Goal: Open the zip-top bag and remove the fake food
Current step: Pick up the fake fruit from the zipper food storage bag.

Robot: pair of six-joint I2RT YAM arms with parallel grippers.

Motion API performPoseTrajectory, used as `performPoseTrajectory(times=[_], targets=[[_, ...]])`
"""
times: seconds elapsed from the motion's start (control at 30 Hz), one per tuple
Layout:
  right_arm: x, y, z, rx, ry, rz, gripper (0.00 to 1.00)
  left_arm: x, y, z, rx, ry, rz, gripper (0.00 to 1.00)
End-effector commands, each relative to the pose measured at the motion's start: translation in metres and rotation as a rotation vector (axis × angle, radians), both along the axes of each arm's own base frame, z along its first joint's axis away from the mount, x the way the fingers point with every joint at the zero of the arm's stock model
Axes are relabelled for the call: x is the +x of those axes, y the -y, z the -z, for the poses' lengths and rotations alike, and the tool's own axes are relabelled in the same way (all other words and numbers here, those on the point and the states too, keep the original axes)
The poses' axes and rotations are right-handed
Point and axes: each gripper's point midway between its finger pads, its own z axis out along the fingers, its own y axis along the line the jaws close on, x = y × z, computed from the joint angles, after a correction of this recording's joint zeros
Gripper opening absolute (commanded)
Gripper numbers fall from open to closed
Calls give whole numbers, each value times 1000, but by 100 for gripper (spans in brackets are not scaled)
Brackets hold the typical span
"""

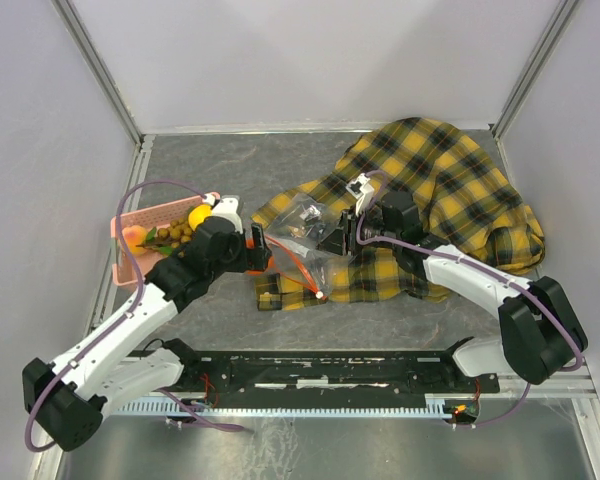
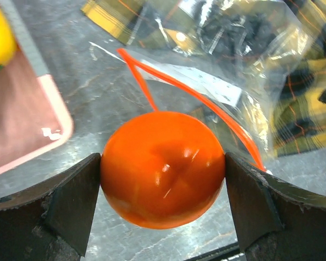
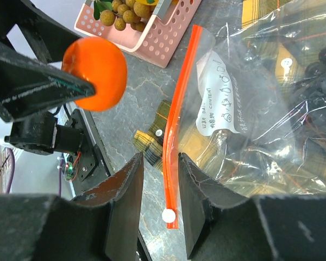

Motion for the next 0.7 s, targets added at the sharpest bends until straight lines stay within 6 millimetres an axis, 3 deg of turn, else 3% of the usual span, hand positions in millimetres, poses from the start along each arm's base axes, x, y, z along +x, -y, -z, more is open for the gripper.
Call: performPoseTrajectory(times=[0.0, 0.3, 0.67], targets=[[-1, -2, -20, 41, 67, -18, 40, 15, -28, -29, 40, 92, -67, 34], [-1, -1, -17, 32, 60, -20, 40, 38, -87, -45, 13, 137, -199, 31], [-3, 2, -15, 14, 66, -20, 40, 72, -139, -52, -52, 175, -350, 31]])
